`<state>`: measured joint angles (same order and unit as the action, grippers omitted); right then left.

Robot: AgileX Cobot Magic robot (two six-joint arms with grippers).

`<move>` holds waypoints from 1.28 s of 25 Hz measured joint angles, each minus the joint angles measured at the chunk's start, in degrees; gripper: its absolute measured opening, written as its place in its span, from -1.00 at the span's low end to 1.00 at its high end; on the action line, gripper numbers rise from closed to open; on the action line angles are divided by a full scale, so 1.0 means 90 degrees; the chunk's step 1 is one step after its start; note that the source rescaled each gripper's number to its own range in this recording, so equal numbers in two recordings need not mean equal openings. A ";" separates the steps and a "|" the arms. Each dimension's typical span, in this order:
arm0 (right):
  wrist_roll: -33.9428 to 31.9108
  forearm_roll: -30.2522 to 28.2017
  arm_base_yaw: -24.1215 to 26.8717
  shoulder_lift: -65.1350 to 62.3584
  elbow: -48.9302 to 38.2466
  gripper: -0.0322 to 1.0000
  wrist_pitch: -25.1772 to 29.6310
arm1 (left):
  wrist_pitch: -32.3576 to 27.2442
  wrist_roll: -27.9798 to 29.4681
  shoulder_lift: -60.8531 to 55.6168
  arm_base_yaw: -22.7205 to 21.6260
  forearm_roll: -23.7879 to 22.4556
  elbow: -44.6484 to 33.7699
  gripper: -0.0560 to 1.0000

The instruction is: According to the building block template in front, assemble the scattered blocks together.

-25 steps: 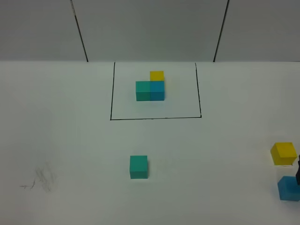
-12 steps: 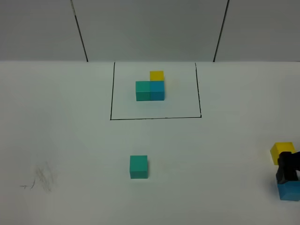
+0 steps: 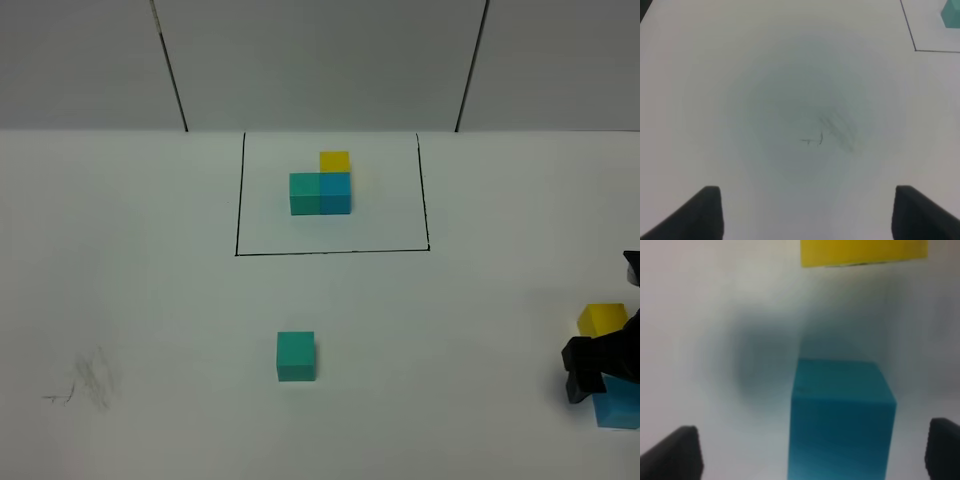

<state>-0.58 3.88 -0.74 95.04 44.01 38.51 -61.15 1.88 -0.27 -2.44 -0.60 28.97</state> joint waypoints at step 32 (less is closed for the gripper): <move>0.2854 0.0005 -0.1517 -0.1321 0.0601 -0.43 0.1852 | 0.0000 0.0005 0.0000 0.0000 -0.0005 0.0000 0.09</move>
<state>25.11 3.92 -14.39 83.15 49.42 55.18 -61.15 1.92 -0.27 -2.44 -0.65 28.97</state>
